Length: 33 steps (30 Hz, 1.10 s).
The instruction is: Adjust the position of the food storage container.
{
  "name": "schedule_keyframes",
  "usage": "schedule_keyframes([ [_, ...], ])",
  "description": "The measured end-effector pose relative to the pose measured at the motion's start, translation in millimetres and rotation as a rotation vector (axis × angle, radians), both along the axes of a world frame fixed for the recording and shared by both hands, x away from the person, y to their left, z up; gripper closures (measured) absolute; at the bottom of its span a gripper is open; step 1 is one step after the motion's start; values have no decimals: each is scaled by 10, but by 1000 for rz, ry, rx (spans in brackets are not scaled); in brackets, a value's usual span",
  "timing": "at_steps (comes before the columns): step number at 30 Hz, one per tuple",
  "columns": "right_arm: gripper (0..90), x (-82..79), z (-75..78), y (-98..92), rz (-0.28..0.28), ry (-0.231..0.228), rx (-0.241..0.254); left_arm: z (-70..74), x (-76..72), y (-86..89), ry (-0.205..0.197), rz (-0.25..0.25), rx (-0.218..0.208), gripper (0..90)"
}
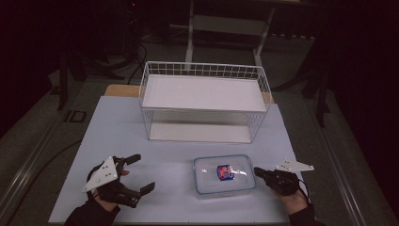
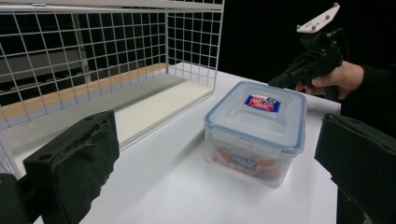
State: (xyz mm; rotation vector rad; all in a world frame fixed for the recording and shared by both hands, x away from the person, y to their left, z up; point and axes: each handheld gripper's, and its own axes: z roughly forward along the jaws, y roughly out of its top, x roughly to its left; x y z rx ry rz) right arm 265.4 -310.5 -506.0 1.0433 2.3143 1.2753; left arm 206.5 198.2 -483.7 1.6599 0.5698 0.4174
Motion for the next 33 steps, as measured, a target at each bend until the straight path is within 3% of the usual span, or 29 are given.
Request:
schedule_keyframes([
  [12, 900, -21, 14, 256, 88, 10, 1, -9, 6, -7, 8, -3, -1, 0],
  [33, 900, -5, 25, 634, 185, 15, -6, -19, 5, -34, 17, -19, 10, 0],
])
